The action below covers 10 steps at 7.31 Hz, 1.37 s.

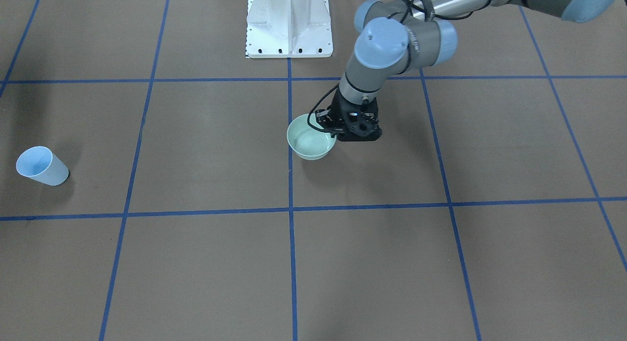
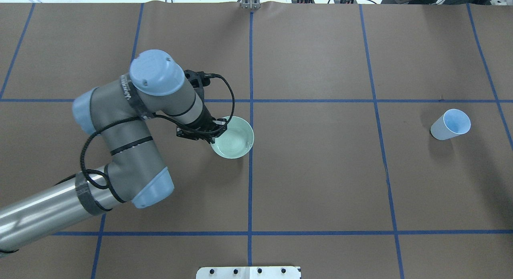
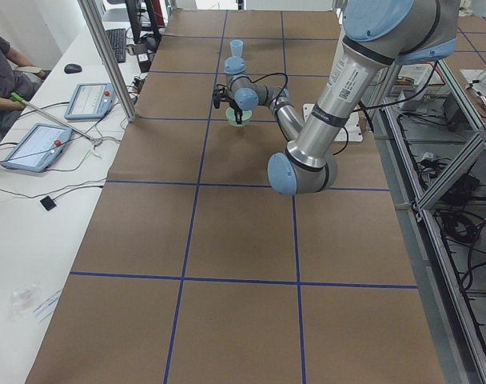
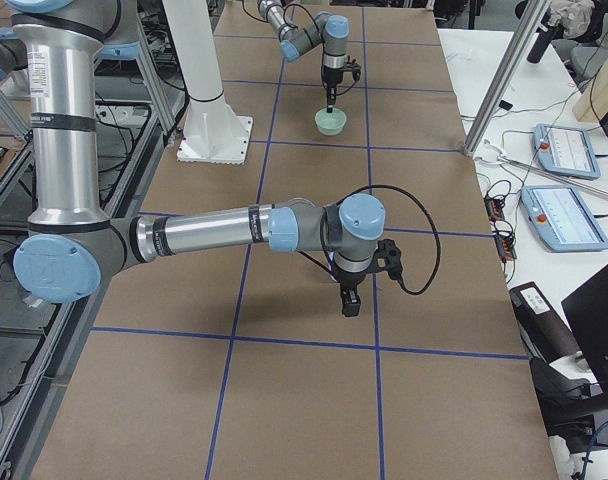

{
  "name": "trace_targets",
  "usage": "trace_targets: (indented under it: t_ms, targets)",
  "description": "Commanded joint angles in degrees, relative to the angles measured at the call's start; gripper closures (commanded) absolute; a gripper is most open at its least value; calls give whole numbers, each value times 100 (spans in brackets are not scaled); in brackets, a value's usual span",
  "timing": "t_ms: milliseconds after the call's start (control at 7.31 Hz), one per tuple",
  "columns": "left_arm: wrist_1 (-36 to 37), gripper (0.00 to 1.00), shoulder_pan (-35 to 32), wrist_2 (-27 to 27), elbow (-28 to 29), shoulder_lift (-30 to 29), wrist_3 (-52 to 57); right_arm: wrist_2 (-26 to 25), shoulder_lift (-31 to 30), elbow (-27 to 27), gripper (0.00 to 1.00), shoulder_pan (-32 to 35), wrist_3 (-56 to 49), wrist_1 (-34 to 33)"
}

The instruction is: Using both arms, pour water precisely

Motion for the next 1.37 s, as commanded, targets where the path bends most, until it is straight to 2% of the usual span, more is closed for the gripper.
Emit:
trace_targets:
  t_ms: [0, 1094, 1231]
  targets:
    - [41, 100, 287, 198, 440, -404, -129, -9, 7, -5, 1, -12, 0, 0]
    - [-64, 100, 261, 200, 528, -360, -129, -9, 7, -22, 1, -12, 0, 0]
    - [-64, 40, 270, 200, 546, -351, -129, -9, 7, -22, 1, -12, 0, 0]
